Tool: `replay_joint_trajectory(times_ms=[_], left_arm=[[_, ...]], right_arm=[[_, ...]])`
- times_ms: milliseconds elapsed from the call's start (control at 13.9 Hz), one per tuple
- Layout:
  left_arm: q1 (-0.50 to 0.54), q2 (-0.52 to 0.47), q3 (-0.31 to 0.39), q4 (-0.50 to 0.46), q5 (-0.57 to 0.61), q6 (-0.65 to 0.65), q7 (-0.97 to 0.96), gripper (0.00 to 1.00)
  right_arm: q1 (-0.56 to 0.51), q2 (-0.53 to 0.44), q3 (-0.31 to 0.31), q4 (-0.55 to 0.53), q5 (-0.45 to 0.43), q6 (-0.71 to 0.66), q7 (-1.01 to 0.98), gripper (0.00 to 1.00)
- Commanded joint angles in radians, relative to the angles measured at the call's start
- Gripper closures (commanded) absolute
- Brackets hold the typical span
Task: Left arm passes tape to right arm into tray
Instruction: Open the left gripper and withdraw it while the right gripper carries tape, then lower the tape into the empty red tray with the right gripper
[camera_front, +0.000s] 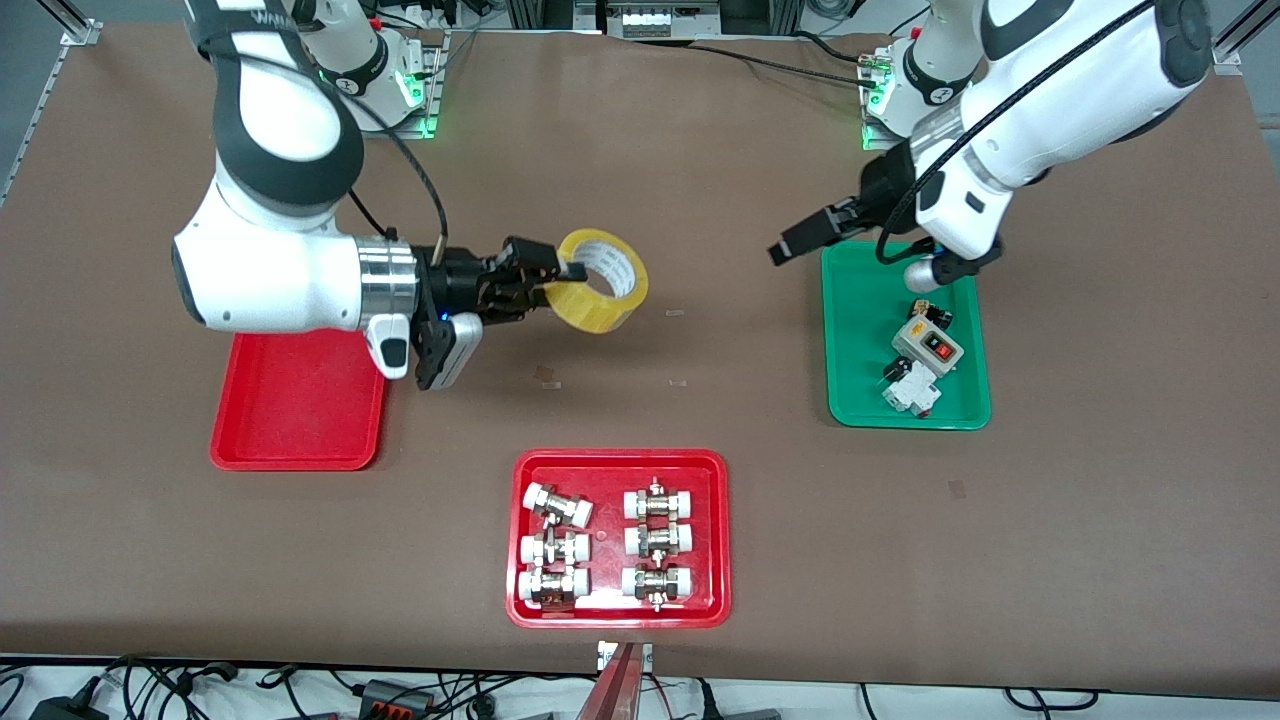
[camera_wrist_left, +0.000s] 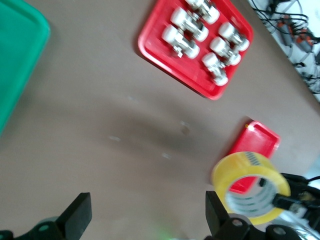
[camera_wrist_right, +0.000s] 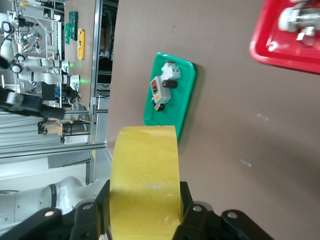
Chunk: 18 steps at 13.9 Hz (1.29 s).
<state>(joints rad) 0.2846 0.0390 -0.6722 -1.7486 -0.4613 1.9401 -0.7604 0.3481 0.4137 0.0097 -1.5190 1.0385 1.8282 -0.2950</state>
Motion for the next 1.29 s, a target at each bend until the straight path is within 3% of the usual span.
replay_joint_trajectory(times_ms=[0, 143, 359, 430, 574, 861, 1219], left_arm=[[0.016, -0.047, -0.003, -0.006, 0.088, -0.041, 0.013, 0.0], [0.076, -0.051, -0.004, -0.005, 0.121, -0.084, 0.018, 0.0], [0.125, -0.053, 0.003, -0.003, 0.22, -0.141, 0.125, 0.0], [0.102, -0.06, 0.054, -0.003, 0.242, -0.157, 0.159, 0.0], [-0.031, -0.09, 0.223, -0.006, 0.283, -0.171, 0.191, 0.0], [-0.175, -0.14, 0.481, -0.008, 0.338, -0.268, 0.442, 0.0], [-0.17, -0.2, 0.551, -0.006, 0.428, -0.305, 0.602, 0.0]], right_arm=[[-0.063, 0.031, 0.004, 0.01, -0.033, -0.007, -0.018, 0.67], [-0.131, 0.068, 0.004, 0.003, -0.113, -0.01, -0.018, 0.67], [-0.253, 0.112, 0.004, -0.006, -0.141, -0.021, -0.029, 0.67], [-0.3, 0.125, 0.004, -0.016, -0.165, -0.023, -0.033, 0.67], [-0.389, 0.172, 0.004, -0.032, -0.169, -0.039, -0.083, 0.67], [-0.558, 0.22, 0.004, -0.033, -0.192, -0.108, -0.13, 0.66], [-0.701, 0.306, 0.004, -0.032, -0.245, -0.153, -0.28, 0.66]])
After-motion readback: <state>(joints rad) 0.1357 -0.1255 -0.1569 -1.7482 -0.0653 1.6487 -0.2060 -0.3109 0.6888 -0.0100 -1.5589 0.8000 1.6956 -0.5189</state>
